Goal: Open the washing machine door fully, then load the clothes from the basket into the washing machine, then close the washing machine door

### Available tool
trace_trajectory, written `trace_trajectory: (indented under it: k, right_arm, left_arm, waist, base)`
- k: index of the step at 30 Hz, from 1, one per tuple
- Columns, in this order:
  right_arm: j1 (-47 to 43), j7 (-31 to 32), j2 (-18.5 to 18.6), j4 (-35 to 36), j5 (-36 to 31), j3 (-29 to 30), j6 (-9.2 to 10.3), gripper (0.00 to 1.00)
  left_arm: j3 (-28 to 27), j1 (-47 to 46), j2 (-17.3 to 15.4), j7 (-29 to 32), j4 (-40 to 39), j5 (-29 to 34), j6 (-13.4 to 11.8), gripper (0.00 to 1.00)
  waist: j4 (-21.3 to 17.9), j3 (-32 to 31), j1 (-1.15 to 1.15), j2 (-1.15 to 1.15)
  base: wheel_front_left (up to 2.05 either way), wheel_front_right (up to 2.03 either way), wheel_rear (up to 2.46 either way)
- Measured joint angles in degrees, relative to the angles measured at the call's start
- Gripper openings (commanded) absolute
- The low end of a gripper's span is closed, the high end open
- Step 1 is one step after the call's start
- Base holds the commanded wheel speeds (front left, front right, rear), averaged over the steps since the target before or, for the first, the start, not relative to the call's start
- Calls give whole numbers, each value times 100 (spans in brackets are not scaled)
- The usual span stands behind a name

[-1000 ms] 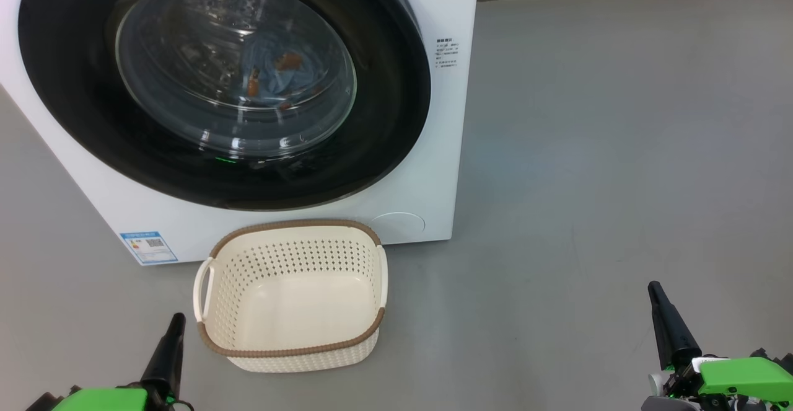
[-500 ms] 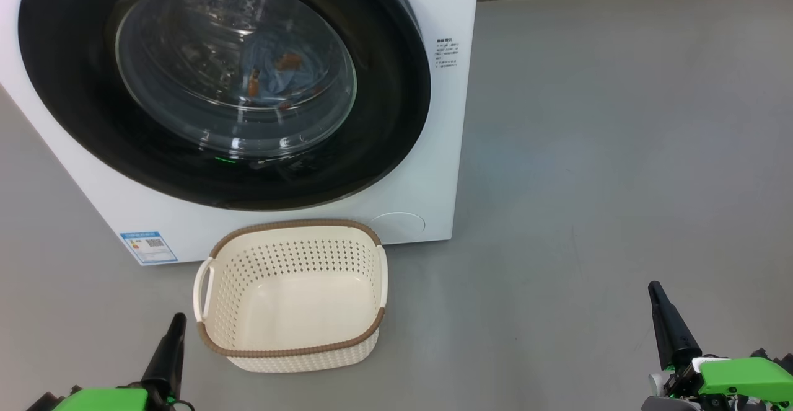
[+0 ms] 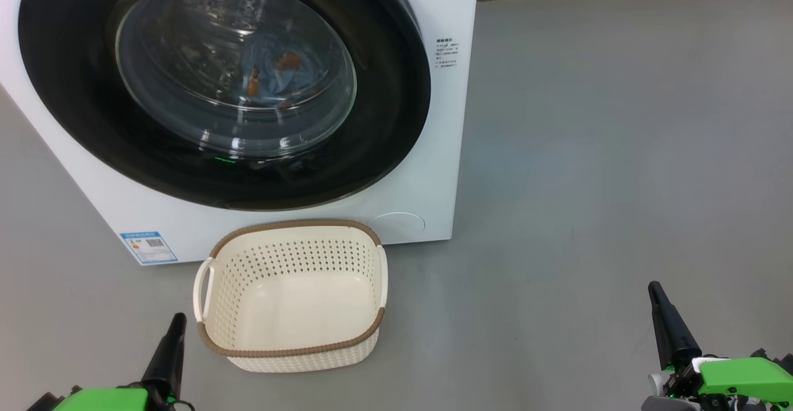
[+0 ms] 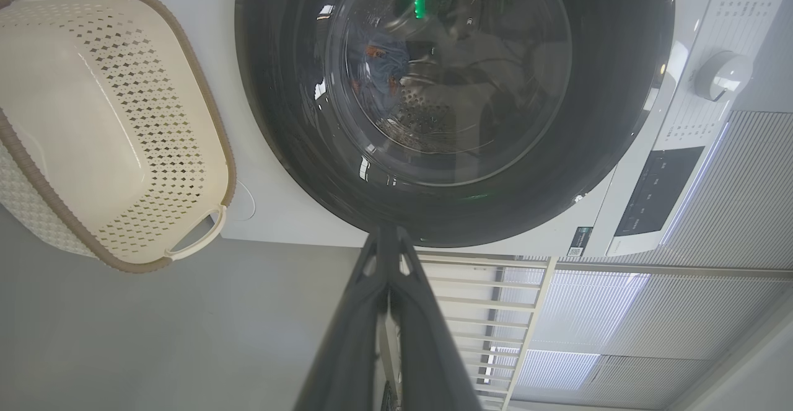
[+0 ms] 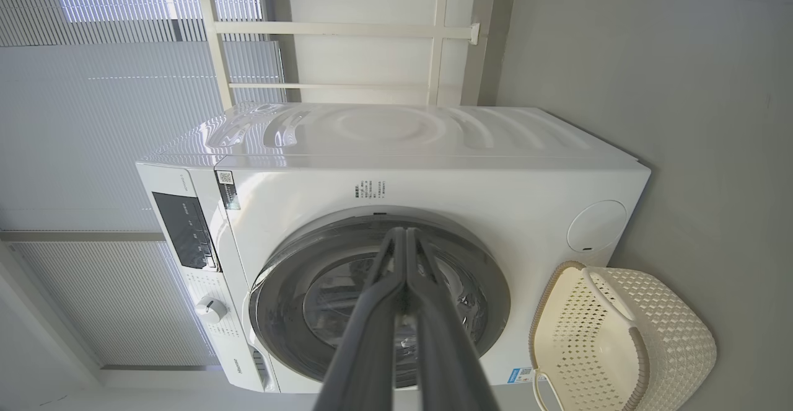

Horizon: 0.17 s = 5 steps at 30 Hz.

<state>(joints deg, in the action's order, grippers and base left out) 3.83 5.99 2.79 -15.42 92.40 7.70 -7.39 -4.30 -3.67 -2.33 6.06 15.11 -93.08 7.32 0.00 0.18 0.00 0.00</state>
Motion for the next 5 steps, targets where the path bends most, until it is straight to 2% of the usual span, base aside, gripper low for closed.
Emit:
trace_trajectory:
  k: [5]
  right_arm:
    - [0, 4, -2, 0, 0, 1, 0, 0]
  left_arm:
    - [-2, 0, 0, 0, 0, 0, 0, 0]
  waist:
    - [0, 0, 0, 0]
  base:
    - [0, 0, 0]
